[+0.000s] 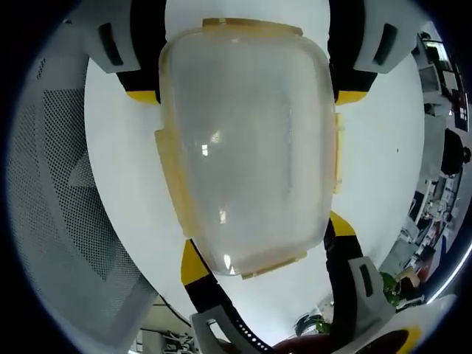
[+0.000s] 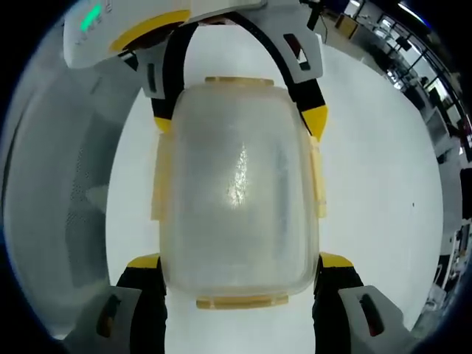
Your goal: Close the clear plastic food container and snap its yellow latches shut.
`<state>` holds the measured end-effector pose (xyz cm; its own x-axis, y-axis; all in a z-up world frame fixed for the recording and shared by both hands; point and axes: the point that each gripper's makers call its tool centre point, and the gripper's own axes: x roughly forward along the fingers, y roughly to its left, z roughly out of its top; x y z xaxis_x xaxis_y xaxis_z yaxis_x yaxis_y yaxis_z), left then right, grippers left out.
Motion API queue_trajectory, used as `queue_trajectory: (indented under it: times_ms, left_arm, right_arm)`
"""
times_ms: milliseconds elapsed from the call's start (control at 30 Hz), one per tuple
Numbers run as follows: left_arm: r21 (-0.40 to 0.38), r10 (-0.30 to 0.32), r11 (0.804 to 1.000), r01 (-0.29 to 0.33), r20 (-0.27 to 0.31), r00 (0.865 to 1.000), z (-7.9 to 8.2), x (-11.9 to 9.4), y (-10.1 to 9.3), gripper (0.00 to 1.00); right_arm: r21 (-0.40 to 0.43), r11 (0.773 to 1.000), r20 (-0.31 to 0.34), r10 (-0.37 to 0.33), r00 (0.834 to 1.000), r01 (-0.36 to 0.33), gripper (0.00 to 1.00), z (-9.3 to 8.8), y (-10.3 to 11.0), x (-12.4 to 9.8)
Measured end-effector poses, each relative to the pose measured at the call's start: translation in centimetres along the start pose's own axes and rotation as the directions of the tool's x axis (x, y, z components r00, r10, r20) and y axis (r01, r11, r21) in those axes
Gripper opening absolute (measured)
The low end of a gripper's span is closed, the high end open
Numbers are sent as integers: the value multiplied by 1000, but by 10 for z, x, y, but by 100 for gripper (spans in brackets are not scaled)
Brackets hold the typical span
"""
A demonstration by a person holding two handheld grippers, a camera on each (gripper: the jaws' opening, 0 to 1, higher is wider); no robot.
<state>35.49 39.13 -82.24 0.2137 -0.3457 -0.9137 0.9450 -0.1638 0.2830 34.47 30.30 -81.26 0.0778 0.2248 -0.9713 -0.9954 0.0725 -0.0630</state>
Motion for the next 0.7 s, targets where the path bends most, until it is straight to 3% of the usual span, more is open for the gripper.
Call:
queue_trajectory:
  times_ms: [700]
  left_arm:
    - [-14,-2,1000,2,14,1000,6,8,21,92]
  right_arm:
    - [-5,1000,-8,4,1000,-4,82,-10,-21,-2]
